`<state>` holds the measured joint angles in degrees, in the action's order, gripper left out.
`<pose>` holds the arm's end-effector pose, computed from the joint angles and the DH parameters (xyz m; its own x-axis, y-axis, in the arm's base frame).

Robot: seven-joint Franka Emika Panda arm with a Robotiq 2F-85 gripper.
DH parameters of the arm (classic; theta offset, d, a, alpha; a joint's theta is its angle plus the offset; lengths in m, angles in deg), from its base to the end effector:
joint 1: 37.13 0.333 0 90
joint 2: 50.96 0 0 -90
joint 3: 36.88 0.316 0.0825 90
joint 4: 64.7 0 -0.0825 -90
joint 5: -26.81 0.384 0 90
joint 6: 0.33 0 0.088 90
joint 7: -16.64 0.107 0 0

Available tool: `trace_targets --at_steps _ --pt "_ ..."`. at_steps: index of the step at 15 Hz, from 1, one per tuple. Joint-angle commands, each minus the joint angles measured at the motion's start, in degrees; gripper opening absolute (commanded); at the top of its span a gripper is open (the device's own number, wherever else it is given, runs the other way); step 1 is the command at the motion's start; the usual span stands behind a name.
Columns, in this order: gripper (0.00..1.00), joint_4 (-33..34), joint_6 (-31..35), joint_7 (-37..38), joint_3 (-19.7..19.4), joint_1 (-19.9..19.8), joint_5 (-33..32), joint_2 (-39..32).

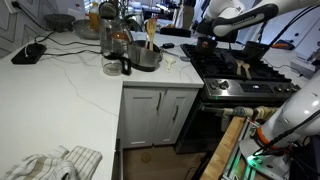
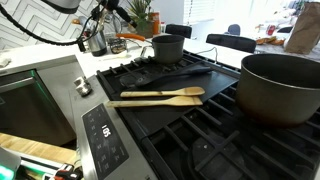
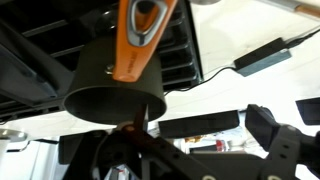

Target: Put the small pot on the stove

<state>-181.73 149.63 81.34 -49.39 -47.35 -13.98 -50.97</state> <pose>0.5514 -0.2150 0.5010 0.3698 -0.6350 0.6783 -0.8258 -0.5592 -0.0733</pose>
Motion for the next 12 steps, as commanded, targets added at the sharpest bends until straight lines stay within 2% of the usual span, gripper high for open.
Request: trace_targets --at_steps 1,4,5,9,12 --pt "1.00 -7.7 3.6 -13.4 2.0 1.0 13.5 6.9" --pt "1.00 -12.4 3.5 -26.3 3.1 3.4 26.9 11.8" --pt "1.00 -13.6 2.4 -30.5 1.3 6.4 31.1 13.4" --pt "1.00 -17.3 -2.0 -47.6 -3.4 14.1 47.0 19.6" --pt "1.00 -17.6 -9.6 -59.7 -7.5 17.1 55.6 22.9"
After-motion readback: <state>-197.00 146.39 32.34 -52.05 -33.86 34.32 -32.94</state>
